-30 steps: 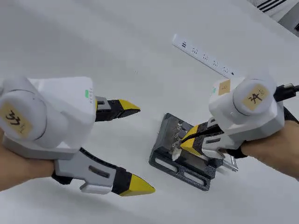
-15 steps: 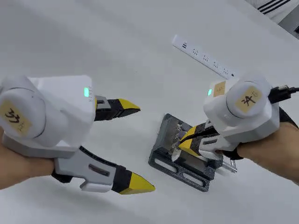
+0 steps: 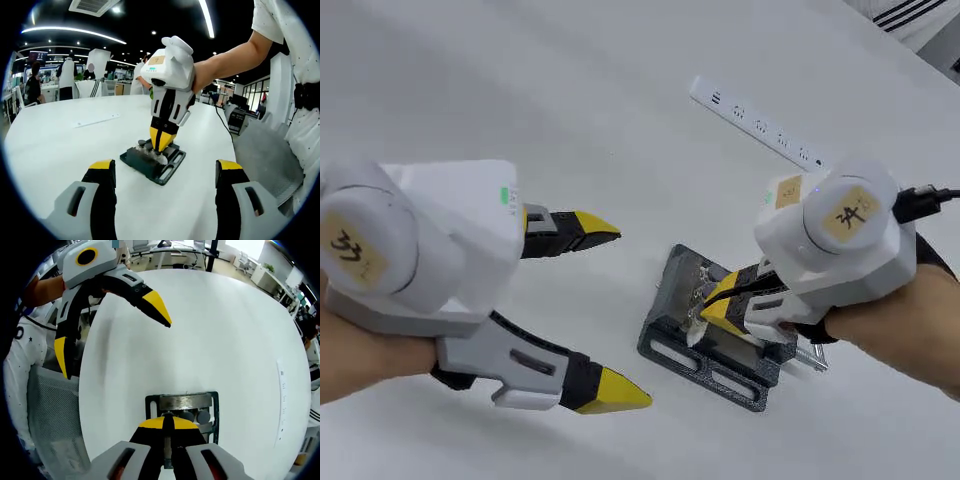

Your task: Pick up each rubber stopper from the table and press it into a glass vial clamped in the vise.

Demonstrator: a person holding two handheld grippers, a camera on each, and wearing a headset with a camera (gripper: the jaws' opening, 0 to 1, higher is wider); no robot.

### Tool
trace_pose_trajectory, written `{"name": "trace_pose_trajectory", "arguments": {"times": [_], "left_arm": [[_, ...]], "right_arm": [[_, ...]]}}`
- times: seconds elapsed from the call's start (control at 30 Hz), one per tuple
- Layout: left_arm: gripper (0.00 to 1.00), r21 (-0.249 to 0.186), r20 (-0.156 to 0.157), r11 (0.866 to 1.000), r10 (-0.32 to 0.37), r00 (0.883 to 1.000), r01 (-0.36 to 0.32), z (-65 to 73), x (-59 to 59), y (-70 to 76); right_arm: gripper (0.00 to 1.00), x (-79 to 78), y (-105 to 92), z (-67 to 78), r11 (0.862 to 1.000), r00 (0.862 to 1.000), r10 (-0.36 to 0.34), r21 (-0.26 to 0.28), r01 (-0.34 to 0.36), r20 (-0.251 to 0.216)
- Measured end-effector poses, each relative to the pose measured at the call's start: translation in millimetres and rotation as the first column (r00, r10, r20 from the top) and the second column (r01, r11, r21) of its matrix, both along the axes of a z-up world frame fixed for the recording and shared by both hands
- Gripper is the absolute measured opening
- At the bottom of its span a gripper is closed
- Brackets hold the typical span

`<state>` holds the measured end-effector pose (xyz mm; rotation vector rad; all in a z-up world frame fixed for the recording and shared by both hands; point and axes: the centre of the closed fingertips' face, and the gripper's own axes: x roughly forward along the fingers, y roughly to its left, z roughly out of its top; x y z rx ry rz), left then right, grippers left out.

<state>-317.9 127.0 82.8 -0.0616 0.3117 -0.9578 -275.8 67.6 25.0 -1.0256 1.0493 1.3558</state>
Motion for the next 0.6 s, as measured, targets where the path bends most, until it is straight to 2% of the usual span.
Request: {"name": "trace_pose_trajectory", "arguments": {"times": [0.6], "left_arm": [[0.81,0.002,0.000,1.000,-0.003,1.000,0.003,0.4,-1.3,-0.3]], "right_arm": [[0.00,-1.2,2.1,-0.9,0.999,0.999,0.035,-0.023,-0.035,-0.003]]}}
